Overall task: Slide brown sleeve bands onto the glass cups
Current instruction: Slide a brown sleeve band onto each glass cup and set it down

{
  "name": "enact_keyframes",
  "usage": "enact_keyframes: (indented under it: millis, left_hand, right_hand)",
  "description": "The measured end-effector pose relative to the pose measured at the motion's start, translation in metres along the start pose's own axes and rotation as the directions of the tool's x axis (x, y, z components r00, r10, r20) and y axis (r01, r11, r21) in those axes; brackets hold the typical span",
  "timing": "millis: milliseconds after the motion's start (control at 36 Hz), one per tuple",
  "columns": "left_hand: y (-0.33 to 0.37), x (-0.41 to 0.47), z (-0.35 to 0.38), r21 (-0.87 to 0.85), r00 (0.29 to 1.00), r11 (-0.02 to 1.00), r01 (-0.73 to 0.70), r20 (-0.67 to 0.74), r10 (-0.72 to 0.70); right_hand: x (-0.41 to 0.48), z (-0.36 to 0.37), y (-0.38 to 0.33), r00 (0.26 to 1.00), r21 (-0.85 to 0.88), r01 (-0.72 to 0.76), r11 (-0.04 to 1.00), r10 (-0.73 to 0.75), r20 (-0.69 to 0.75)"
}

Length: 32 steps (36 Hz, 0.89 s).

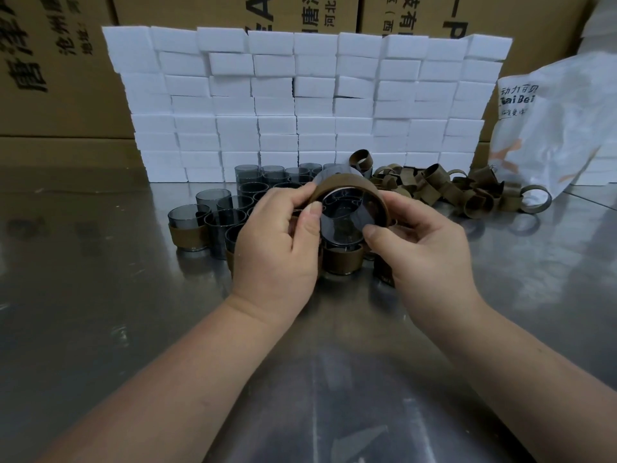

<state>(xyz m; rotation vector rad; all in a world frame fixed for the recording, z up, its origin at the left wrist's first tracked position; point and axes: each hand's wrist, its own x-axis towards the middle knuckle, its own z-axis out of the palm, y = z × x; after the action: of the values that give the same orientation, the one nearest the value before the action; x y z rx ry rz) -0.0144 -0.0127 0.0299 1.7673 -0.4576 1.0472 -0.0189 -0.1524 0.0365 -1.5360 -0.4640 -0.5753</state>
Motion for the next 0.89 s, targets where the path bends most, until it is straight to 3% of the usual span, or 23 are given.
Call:
enact_keyframes:
  millis: [83,194,333,556,667,750,889]
  left_hand:
    - [0.0,0.0,0.001,-0.052,0.999,0.998,0.026,0.047,-0.023]
    - [0.0,-0.004,0.003,-0.207,0.973,0.962,0.178,0.184,-0.141]
    - [0.004,-0.006,0.005,-0.454,0.928,0.812,0.367,0.24,-0.285]
    - [0.002,-0.006,0.009,-0.511,0.956,0.808,0.295,0.149,-0.255]
    - [0.004,-0.012,0.011,-0.435,0.96,0.866,0.245,0.233,-0.154]
    - [0.006,-0.013,0.013,-0.407,0.936,0.867,0.287,0.312,-0.163]
    - [0.006,-0.012,0.014,-0.487,0.905,0.78,0.392,0.356,-0.233]
  right_hand:
    - [0.0,-0.001,0.002,1.0,-0.033,-0.011,0.999,0.01,-0.017]
    - [-0.003,0.001,-0.001,0.999,-0.06,0.034,0.998,-0.032,0.027]
    - [-0.007,0.004,-0.004,0.986,-0.019,0.074,0.997,-0.071,0.151]
    - [-0.006,0.005,0.003,0.976,0.097,-0.155,0.983,0.136,0.172]
    - [-0.004,0.006,0.008,0.961,0.193,-0.239,0.952,0.204,0.185]
    - [-0.006,0.007,0.011,0.965,0.194,-0.217,0.957,0.179,0.193]
    - [-0.008,0.007,0.015,0.989,0.021,-0.083,0.996,0.08,0.124]
